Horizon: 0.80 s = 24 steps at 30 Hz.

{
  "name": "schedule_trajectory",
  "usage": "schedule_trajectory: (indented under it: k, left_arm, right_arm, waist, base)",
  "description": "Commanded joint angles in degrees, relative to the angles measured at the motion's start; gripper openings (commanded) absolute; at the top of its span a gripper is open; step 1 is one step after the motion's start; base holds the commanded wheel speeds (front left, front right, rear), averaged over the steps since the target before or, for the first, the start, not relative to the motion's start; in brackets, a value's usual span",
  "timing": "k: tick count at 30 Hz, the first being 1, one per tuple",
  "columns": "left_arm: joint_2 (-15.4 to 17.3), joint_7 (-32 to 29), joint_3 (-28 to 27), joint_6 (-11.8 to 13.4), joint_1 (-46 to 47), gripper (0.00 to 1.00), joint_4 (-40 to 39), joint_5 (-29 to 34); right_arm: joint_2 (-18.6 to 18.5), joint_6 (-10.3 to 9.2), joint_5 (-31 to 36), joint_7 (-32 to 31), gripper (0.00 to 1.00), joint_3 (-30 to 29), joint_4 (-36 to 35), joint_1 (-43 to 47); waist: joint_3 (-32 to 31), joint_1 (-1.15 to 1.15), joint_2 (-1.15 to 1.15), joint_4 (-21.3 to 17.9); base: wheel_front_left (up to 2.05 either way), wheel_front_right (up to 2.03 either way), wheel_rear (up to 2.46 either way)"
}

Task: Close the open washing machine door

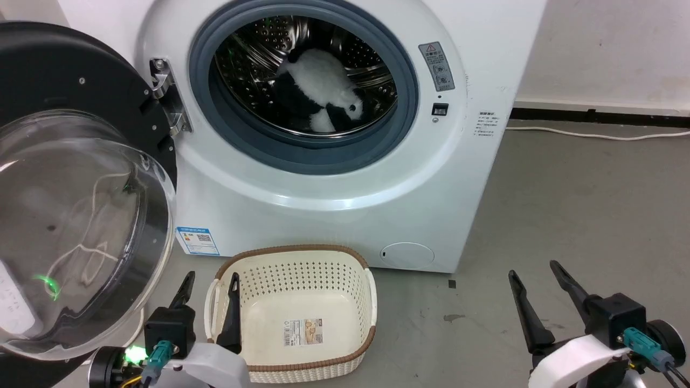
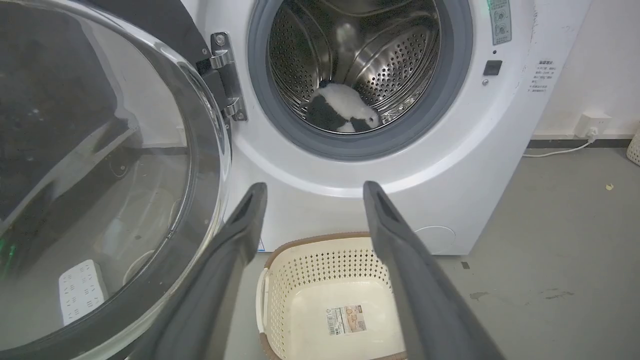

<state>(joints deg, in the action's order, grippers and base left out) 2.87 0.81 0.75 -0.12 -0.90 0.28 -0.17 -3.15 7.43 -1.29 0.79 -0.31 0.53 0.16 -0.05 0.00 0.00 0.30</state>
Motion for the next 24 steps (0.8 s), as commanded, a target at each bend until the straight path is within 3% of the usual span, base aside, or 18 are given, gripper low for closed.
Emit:
schedule_trajectory:
  k: [1, 24]
  left_arm:
    - [0.0, 0.7, 0.1, 0.2, -0.1, 1.00, -0.2, -0.2]
    - [0.6, 3.7, 1.3, 0.2, -1.8, 1.00, -0.6, -0.4]
  right_arm:
    - [0.0, 0.01, -0.9, 0.7, 1.00, -0.2, 0.3, 0.1]
    - [0.1, 0.02, -3.4, 3.7, 1.00, 1.4, 1.8, 0.9]
  waist:
    - [0.0, 0.00, 0.00, 0.2]
    - [-1.1, 0.00, 0.00, 7.8]
  base:
    - [0.00, 0.00, 0.00]
    - [0.00, 0.00, 0.00]
